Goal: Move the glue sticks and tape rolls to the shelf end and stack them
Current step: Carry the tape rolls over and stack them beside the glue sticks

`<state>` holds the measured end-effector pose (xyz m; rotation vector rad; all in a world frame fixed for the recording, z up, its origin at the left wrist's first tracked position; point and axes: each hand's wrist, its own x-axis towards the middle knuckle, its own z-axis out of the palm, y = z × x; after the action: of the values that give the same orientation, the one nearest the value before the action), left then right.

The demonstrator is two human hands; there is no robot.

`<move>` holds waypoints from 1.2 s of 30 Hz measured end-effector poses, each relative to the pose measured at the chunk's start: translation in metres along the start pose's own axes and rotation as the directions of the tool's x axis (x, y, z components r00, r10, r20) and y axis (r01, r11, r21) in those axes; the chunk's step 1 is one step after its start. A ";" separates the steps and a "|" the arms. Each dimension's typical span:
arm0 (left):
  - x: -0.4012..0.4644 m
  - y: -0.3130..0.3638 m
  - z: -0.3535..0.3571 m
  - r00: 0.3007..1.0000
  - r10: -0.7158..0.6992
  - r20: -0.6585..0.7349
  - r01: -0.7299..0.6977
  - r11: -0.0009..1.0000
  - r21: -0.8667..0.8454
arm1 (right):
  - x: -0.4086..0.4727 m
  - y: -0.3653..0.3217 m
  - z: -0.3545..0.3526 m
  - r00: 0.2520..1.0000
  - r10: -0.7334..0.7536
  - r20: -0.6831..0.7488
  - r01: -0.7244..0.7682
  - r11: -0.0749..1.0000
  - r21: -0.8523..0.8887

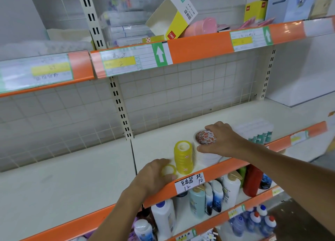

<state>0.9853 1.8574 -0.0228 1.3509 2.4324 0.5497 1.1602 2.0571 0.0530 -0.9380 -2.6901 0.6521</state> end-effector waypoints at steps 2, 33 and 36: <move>-0.002 0.001 0.000 1.000 0.000 -0.013 0.000 1.000 -0.004 | -0.001 -0.001 0.001 1.000 -0.007 0.002 0.007 1.000 -0.009; -0.059 -0.009 -0.045 0.977 -0.102 -0.189 0.146 0.960 0.238 | -0.011 -0.093 -0.003 0.917 -0.392 0.073 0.399 0.892 -0.214; -0.074 -0.019 -0.059 0.962 -0.128 -0.242 0.200 0.933 0.299 | -0.014 -0.122 0.019 0.875 -0.442 0.196 0.482 0.829 -0.284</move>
<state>0.9831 1.7746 0.0258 1.2369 2.8851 0.2791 1.0995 1.9570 0.0935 -0.2656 -3.0261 0.1652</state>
